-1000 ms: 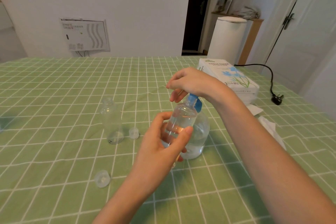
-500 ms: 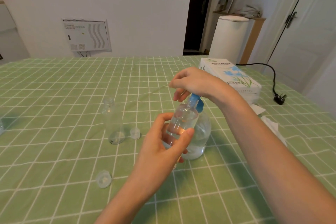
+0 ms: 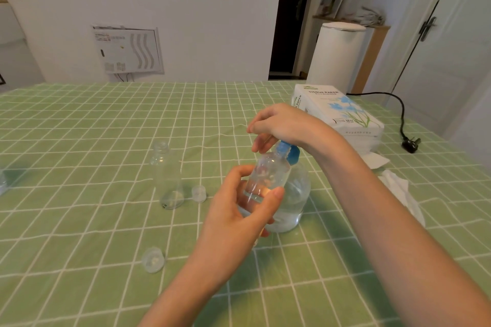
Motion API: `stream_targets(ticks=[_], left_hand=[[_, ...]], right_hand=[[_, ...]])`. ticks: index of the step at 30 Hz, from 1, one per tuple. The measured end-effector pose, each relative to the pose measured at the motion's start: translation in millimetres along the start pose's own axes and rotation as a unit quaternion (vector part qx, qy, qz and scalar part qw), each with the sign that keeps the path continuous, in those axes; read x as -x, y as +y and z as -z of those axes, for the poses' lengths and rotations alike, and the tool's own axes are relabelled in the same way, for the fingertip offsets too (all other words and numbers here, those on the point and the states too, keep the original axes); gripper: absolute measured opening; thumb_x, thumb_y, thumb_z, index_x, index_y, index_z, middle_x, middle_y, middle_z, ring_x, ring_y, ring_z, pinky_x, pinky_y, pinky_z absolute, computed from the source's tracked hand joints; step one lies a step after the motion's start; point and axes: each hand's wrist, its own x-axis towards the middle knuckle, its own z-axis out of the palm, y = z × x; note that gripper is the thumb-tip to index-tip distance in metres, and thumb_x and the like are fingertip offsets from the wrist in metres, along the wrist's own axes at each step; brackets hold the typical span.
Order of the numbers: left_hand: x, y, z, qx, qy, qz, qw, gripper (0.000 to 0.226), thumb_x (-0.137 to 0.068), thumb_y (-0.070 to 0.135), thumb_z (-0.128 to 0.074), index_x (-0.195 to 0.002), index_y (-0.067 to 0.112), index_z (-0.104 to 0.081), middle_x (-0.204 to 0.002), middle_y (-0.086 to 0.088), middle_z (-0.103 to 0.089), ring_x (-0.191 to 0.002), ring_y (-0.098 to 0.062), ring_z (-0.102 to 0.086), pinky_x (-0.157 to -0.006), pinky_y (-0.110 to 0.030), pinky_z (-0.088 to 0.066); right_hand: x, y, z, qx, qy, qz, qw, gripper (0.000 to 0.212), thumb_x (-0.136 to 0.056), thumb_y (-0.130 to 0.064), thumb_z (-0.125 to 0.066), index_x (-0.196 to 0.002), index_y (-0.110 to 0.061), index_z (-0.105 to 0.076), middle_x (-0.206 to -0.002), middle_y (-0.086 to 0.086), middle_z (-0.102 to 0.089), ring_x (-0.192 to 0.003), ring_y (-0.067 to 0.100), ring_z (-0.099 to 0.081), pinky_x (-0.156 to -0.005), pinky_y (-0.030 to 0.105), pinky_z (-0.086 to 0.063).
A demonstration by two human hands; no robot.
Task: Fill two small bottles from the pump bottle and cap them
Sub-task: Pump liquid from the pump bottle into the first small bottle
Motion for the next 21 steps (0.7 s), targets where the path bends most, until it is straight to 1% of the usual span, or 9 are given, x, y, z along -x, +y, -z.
stream_targets(ticks=[2, 4, 6, 8, 10, 13, 16, 19, 21], left_hand=[[0, 0, 0, 0.000, -0.001, 0.001, 1.000, 0.040, -0.065, 0.048, -0.063, -0.100, 0.029, -0.057, -0.069, 0.013, -0.065, -0.056, -0.001, -0.059, -0.047, -0.013, -0.046], [0, -1, 0, -0.003, -0.004, -0.002, 1.000, 0.038, -0.066, 0.048, -0.063, -0.100, 0.032, -0.056, -0.071, 0.014, -0.065, -0.058, -0.002, -0.060, -0.048, -0.013, -0.047], [-1, -1, -1, -0.001, -0.007, -0.006, 1.000, 0.035, -0.067, 0.048, -0.063, -0.098, 0.034, -0.057, -0.074, 0.013, -0.066, -0.062, -0.004, -0.061, -0.051, -0.015, -0.049], [-1, -1, -1, 0.004, -0.006, -0.009, 1.000, 0.033, -0.068, 0.047, -0.064, -0.098, 0.035, -0.057, -0.078, 0.013, -0.066, -0.064, -0.006, -0.062, -0.052, -0.018, -0.051], [-1, -1, -1, 0.006, -0.006, -0.011, 1.000, 0.032, -0.069, 0.044, -0.064, -0.099, 0.034, -0.057, -0.079, 0.013, -0.067, -0.062, -0.005, -0.062, -0.052, -0.017, -0.051], [-1, -1, -1, 0.008, -0.007, -0.012, 1.000, 0.031, -0.069, 0.044, -0.065, -0.098, 0.036, -0.057, -0.079, 0.013, -0.067, -0.062, -0.004, -0.063, -0.051, -0.017, -0.050], [-1, -2, 0, 0.007, -0.005, -0.011, 1.000, 0.029, -0.069, 0.046, -0.065, -0.095, 0.039, -0.057, -0.080, 0.012, -0.067, -0.065, -0.005, -0.063, -0.052, -0.017, -0.051], [0, -2, 0, 0.007, -0.006, -0.011, 1.000, 0.031, -0.068, 0.047, -0.065, -0.097, 0.038, -0.057, -0.079, 0.013, -0.067, -0.065, -0.005, -0.063, -0.052, -0.017, -0.050], [0, -2, 0, 0.007, -0.003, -0.011, 1.000, 0.034, -0.067, 0.047, -0.064, -0.098, 0.035, -0.057, -0.077, 0.013, -0.066, -0.063, -0.004, -0.062, -0.051, -0.016, -0.049]], right_hand=[[0, 0, -1, -0.003, -0.001, 0.000, 1.000, 0.019, -0.092, -0.015, -0.052, -0.106, -0.008, -0.063, -0.070, 0.002, -0.070, -0.107, 0.046, -0.059, -0.098, 0.053, -0.047], [2, -1, 0, 0.004, 0.002, 0.003, 1.000, 0.019, -0.092, -0.017, -0.052, -0.106, -0.009, -0.063, -0.072, 0.002, -0.072, -0.108, 0.044, -0.059, -0.098, 0.052, -0.048], [4, -2, 3, 0.011, 0.008, 0.005, 1.000, 0.020, -0.092, -0.020, -0.053, -0.106, -0.010, -0.063, -0.075, 0.002, -0.072, -0.096, 0.039, -0.066, -0.097, 0.048, -0.049], [4, -5, 8, 0.015, 0.018, 0.011, 1.000, 0.020, -0.092, -0.022, -0.053, -0.104, -0.010, -0.063, -0.075, 0.002, -0.072, -0.086, 0.029, -0.067, -0.094, 0.044, -0.050], [4, -6, 10, 0.021, 0.023, 0.014, 0.999, 0.018, -0.092, -0.022, -0.054, -0.103, -0.011, -0.062, -0.074, 0.001, -0.072, -0.089, 0.025, -0.068, -0.091, 0.040, -0.051], [4, -6, 9, 0.014, 0.015, 0.011, 1.000, 0.020, -0.093, -0.020, -0.053, -0.107, -0.010, -0.062, -0.075, 0.001, -0.072, -0.082, 0.019, -0.063, -0.092, 0.040, -0.050], [3, -6, 6, 0.013, 0.009, 0.008, 1.000, 0.022, -0.092, -0.016, -0.052, -0.110, -0.007, -0.062, -0.077, 0.003, -0.072, -0.080, 0.020, -0.059, -0.096, 0.044, -0.049], [1, -5, 5, 0.012, 0.009, 0.010, 1.000, 0.022, -0.092, -0.014, -0.051, -0.110, -0.007, -0.062, -0.076, 0.004, -0.072, -0.080, 0.022, -0.060, -0.097, 0.047, -0.048], [1, -4, 3, 0.018, 0.009, 0.008, 1.000, 0.023, -0.092, -0.013, -0.051, -0.110, -0.005, -0.063, -0.075, 0.004, -0.071, -0.087, 0.036, -0.065, -0.098, 0.050, -0.047]])
